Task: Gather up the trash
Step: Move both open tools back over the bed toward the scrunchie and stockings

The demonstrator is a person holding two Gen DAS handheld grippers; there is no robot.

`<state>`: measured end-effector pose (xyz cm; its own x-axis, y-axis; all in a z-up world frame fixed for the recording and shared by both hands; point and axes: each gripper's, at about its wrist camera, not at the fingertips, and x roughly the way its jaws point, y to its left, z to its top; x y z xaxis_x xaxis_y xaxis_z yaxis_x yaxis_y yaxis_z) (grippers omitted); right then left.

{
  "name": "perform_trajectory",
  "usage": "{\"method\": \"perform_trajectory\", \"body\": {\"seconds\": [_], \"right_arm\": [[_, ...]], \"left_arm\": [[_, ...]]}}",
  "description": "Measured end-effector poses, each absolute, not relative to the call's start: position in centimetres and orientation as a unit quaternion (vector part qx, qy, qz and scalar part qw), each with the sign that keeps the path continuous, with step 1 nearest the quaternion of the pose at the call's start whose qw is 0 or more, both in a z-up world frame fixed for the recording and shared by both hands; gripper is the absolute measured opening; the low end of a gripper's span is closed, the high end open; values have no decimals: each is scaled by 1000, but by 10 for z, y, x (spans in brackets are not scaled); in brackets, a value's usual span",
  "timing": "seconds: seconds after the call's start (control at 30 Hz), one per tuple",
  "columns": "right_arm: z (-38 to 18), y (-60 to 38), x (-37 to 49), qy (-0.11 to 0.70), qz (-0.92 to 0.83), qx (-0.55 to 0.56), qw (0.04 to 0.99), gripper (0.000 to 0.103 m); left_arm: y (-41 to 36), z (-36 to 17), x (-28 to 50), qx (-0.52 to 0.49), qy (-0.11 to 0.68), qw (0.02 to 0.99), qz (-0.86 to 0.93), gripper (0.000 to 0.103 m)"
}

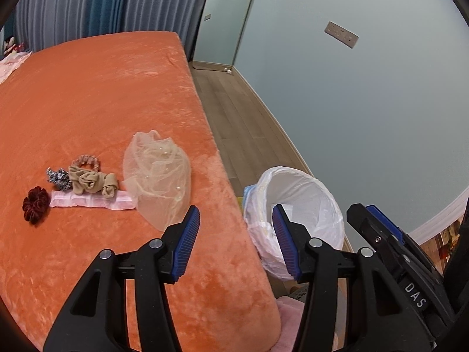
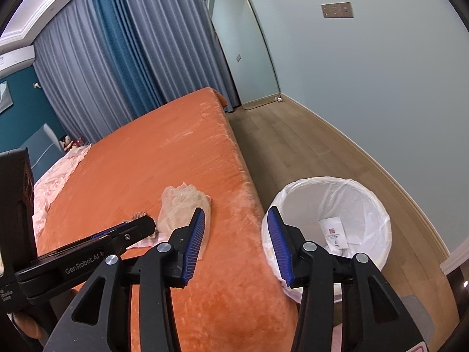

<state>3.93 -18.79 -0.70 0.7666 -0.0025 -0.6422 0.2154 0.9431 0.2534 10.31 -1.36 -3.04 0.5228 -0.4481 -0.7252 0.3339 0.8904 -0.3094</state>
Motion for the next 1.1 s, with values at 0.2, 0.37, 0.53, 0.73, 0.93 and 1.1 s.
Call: {"method": "perform_trajectory", "body": {"seconds": [0.2,0.37,0.53,0.73,0.93,1.1], "right_arm": [[-9,-157,50,346,-39,143,926,44],[-14,-129,62,357,-21,130,925,44],[-20,-104,73,366,-7,122,922,50],[-31,-71,92,384,14,109,917,50],[-46,-39,111,403,32,95,910,51],[-59,-14,131,419,46,84,903,52]], "left_arm": [[21,-36,109,-82,436,873,-202,49],[56,-45,116,-97,443,874,-174,52],[92,-56,122,-113,451,873,-145,56],[141,-70,129,-132,456,874,-105,63],[188,-90,138,-155,468,867,-69,64],[223,-107,148,-166,477,862,-42,64]]}}
